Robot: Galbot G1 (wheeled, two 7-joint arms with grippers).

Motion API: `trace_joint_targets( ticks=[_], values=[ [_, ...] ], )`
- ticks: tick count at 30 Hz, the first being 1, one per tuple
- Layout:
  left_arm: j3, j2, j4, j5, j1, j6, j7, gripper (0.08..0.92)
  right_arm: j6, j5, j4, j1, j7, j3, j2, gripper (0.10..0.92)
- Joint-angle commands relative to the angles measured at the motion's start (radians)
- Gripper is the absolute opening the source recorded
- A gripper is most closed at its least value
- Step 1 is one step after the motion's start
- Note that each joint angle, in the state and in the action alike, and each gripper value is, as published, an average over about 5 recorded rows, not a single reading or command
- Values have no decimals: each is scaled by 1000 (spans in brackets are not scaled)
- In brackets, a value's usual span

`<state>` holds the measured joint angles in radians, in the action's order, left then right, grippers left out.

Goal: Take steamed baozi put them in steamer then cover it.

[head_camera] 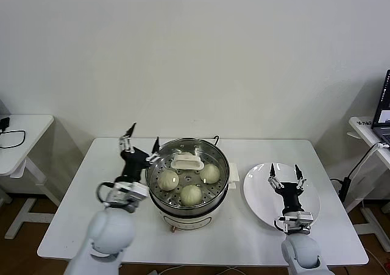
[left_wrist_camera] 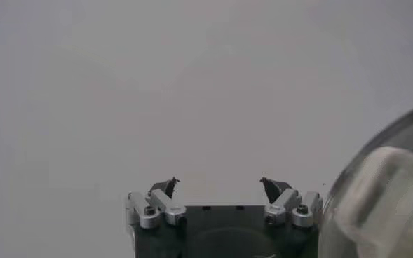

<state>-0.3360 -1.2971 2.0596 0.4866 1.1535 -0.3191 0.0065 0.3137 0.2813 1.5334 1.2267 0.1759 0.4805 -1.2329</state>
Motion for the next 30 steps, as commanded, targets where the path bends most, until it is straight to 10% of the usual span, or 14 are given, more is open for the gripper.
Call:
trace_joint_targets(
  ticks=[1,30],
  values=[
    [-344,11,-280,-553,62,393,-2,823,-84,127,52,34,-38,9,20,823],
    [-358,-16,-326,-577,238,530,68,823,-82,110,71,103,-49,11,37,823]
  ],
)
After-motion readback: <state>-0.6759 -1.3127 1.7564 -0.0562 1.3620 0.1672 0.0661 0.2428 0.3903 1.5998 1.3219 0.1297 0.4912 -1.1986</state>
